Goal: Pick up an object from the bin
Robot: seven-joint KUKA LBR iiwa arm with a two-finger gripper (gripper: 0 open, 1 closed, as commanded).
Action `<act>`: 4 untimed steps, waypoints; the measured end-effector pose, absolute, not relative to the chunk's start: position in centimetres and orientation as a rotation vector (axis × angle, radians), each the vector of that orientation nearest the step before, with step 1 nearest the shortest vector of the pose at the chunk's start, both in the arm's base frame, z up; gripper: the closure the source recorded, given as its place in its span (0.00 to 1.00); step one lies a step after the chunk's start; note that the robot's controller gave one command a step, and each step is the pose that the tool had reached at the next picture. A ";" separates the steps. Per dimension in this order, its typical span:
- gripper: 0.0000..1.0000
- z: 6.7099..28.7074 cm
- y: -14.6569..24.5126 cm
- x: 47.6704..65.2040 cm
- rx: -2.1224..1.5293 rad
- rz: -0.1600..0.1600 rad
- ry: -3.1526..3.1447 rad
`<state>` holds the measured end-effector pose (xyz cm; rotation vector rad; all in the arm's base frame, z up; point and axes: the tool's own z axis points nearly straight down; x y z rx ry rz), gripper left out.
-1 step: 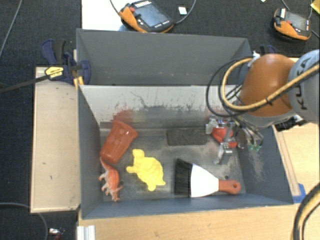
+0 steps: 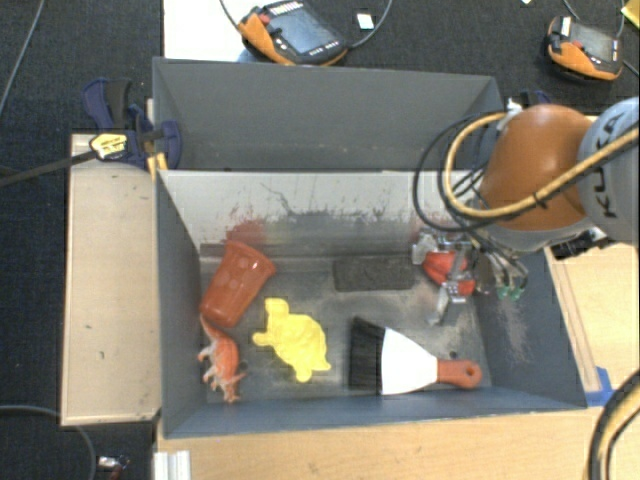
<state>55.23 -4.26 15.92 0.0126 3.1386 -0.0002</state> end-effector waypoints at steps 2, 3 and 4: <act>0.00 13.7 -3.2 59.2 0.148 -0.001 3.123; 0.00 10.0 1.4 58.5 0.112 0.002 3.135; 0.00 7.0 -1.6 59.0 0.247 0.001 3.117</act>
Offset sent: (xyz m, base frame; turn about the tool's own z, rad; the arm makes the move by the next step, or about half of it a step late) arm 0.0387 0.0109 -0.0232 0.0853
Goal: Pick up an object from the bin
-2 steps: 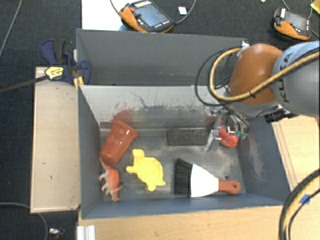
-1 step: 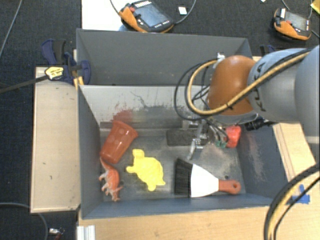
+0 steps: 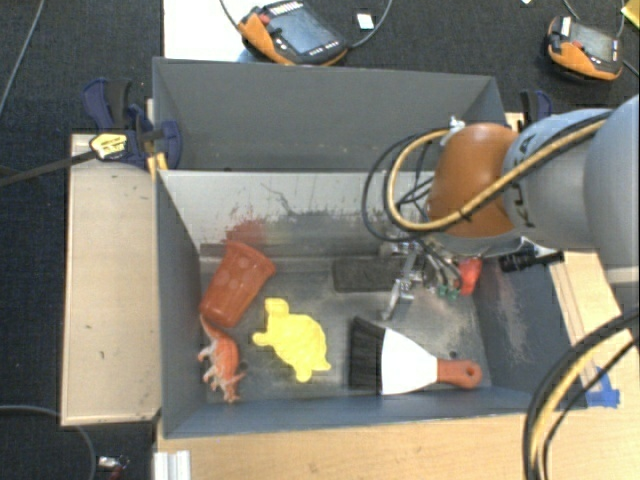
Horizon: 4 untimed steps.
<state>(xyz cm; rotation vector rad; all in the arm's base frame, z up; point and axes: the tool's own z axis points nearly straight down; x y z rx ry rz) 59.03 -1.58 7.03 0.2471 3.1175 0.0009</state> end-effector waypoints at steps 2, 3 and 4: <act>1.00 7.1 -1.2 58.9 0.170 0.003 3.126; 1.00 11.7 -1.2 58.7 0.171 0.004 3.132; 1.00 14.9 -1.2 58.9 0.168 0.003 3.124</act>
Offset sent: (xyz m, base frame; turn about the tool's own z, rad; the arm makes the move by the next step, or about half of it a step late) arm 0.0000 0.0000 0.0000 0.0000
